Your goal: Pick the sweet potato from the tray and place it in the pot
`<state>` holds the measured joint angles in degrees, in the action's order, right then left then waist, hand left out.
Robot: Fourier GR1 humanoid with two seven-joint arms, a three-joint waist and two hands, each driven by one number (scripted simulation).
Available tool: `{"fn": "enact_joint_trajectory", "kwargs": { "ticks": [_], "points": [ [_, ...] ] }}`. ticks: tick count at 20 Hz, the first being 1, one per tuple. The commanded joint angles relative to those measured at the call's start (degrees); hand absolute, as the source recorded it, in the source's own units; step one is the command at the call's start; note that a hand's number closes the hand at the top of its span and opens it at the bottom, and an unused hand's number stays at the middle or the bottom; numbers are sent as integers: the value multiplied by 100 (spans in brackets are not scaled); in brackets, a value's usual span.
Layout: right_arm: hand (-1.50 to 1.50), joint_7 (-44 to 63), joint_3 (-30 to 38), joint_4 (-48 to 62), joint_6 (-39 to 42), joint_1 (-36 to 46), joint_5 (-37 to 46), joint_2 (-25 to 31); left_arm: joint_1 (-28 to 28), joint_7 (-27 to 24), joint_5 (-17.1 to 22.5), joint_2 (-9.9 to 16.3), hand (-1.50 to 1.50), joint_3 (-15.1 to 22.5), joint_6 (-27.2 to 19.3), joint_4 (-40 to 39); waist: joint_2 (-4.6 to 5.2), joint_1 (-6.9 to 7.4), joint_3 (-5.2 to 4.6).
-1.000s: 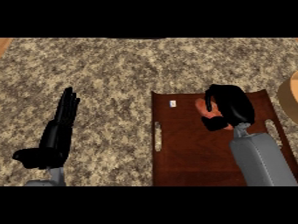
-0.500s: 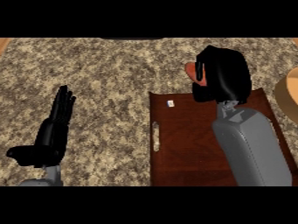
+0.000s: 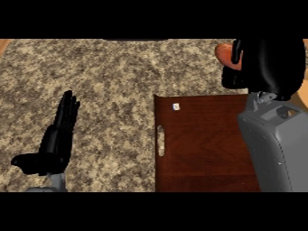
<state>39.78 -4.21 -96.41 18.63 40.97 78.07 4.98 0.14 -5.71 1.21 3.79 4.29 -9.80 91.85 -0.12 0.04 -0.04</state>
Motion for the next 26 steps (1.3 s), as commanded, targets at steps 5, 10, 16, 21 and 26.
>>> {"fn": "enact_joint_trajectory", "kwargs": {
  "ticks": [5,10,16,21,26],
  "points": [
    [150,-4,761,-384,270,-158,-118,670,128,-108,5,6,0,-67,73,-2,5,-8,3],
    [150,-589,1543,473,-387,-249,-468,1217,-17,-63,-25,-10,0,-77,94,-6,18,19,4],
    [150,-1498,2472,928,-644,-622,-1015,2179,91,-227,-122,-51,0,-49,74,-116,21,11,5],
    [150,-2026,2787,1914,-1148,-702,-1286,2450,-4,38,-14,-79,0,-100,103,59,21,30,5],
    [150,-2636,2991,3272,-1205,-393,-1658,2769,-74,-351,-184,-237,0,-25,20,-421,32,54,5]
  ]
}}
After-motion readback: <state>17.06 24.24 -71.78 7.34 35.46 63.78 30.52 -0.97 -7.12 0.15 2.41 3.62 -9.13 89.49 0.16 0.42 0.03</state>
